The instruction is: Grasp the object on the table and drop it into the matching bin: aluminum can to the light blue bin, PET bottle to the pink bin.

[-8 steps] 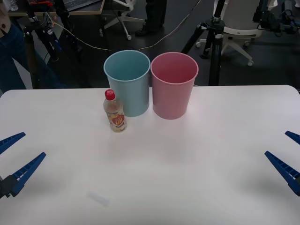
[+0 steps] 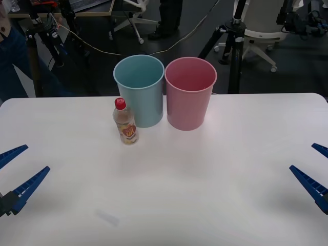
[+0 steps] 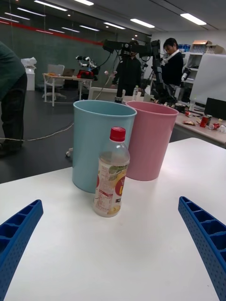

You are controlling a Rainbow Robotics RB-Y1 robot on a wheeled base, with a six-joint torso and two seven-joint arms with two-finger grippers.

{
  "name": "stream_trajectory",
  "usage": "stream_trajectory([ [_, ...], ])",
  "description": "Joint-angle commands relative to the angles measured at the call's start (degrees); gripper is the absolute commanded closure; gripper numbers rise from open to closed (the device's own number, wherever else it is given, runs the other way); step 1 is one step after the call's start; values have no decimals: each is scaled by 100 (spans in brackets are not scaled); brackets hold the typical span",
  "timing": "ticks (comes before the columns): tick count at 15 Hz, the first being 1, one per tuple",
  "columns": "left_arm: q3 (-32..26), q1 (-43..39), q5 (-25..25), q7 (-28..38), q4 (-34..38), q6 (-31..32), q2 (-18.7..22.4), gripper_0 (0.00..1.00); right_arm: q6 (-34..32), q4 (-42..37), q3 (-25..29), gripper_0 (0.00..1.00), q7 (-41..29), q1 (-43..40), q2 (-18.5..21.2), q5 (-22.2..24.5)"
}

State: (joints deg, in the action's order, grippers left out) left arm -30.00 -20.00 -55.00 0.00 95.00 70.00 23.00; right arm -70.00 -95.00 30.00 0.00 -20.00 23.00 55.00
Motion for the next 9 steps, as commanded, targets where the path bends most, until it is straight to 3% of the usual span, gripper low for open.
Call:
stream_trajectory([
  [1,-103,-162,33,-9,-96,5,-50,1,0,0,0,0,0,0,0,0],
  [5,-129,-294,139,-106,-61,-4,3,0,0,0,0,0,0,0,0,0],
  [9,-120,-320,306,-1099,-280,-92,64,0,0,0,0,0,0,0,0,0],
])
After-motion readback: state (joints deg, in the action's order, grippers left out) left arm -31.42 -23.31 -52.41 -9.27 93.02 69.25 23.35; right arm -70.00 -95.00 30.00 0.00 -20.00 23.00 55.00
